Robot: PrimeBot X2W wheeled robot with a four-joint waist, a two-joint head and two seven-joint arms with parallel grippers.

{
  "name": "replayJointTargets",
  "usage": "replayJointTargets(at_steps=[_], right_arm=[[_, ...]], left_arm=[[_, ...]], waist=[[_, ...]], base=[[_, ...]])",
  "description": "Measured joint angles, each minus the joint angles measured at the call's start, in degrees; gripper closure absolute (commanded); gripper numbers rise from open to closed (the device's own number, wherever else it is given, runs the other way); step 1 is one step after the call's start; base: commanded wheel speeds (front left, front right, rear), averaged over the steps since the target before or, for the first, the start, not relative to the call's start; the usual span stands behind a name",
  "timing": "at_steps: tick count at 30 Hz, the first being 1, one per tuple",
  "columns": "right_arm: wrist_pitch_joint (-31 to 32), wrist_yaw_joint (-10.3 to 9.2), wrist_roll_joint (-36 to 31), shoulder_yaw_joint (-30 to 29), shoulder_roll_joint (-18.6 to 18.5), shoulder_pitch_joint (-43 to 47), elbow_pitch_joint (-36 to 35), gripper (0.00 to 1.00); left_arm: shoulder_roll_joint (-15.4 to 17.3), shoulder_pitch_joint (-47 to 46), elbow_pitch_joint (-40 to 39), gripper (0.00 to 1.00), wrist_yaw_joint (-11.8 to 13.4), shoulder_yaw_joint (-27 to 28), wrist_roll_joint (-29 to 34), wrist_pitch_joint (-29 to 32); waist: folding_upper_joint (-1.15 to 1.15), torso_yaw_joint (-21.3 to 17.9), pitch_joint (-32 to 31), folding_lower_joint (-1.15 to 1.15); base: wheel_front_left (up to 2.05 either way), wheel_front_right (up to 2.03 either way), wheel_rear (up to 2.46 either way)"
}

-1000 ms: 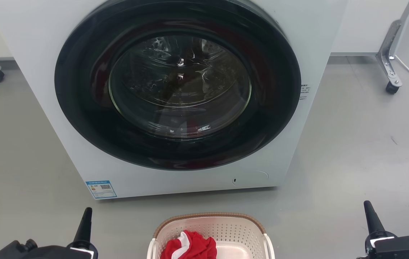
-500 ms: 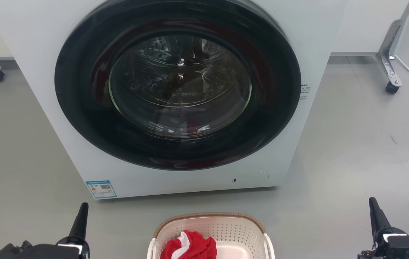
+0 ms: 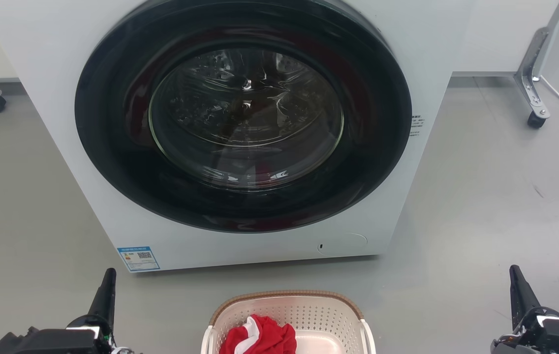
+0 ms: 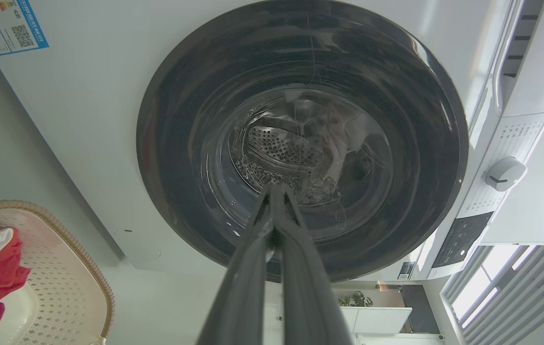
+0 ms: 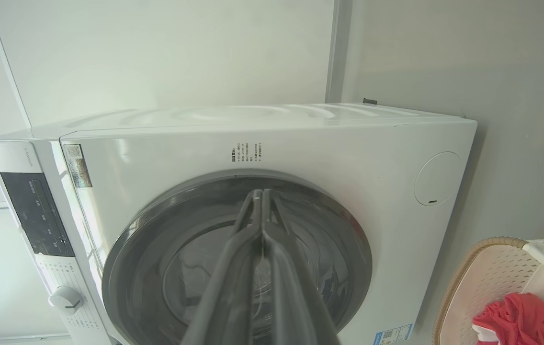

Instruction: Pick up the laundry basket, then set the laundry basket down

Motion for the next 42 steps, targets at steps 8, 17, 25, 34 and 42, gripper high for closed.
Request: replayJointTargets(at_steps=[8, 17, 25, 34, 42], right_arm=[[0.0, 0.01, 0.0, 0.0, 0.0, 0.0, 0.0, 1.0], [0.0, 0.01, 0.0, 0.0, 0.0, 0.0, 0.0, 1.0], [0.0, 0.01, 0.1, 0.0, 0.0, 0.0, 0.0, 1.0], [0.0, 0.01, 0.1, 0.0, 0.0, 0.0, 0.0, 1.0], [0.0, 0.01, 0.1, 0.0, 0.0, 0.0, 0.0, 1.0]], left_arm=[[0.0, 0.0, 0.0, 1.0, 0.0, 0.0, -0.1, 0.0], [0.0, 0.0, 0.0, 1.0, 0.0, 0.0, -0.1, 0.0], [0.0, 0.0, 0.1, 1.0, -0.4, 0.0, -0.1, 0.0], [0.0, 0.0, 0.1, 1.0, -0.4, 0.0, -0.1, 0.0], [0.0, 0.0, 0.1, 1.0, -0.4, 0.0, -0.1, 0.0]], waist=[[0.0, 0.0, 0.0, 0.0], [0.0, 0.0, 0.0, 0.0], [0.0, 0.0, 0.0, 0.0], [0.0, 0.0, 0.0, 0.0], [0.0, 0.0, 0.0, 0.0]], base=[[0.0, 0.0, 0.0], [0.0, 0.0, 0.0], [0.0, 0.0, 0.0], [0.0, 0.0, 0.0], [0.0, 0.0, 0.0]])
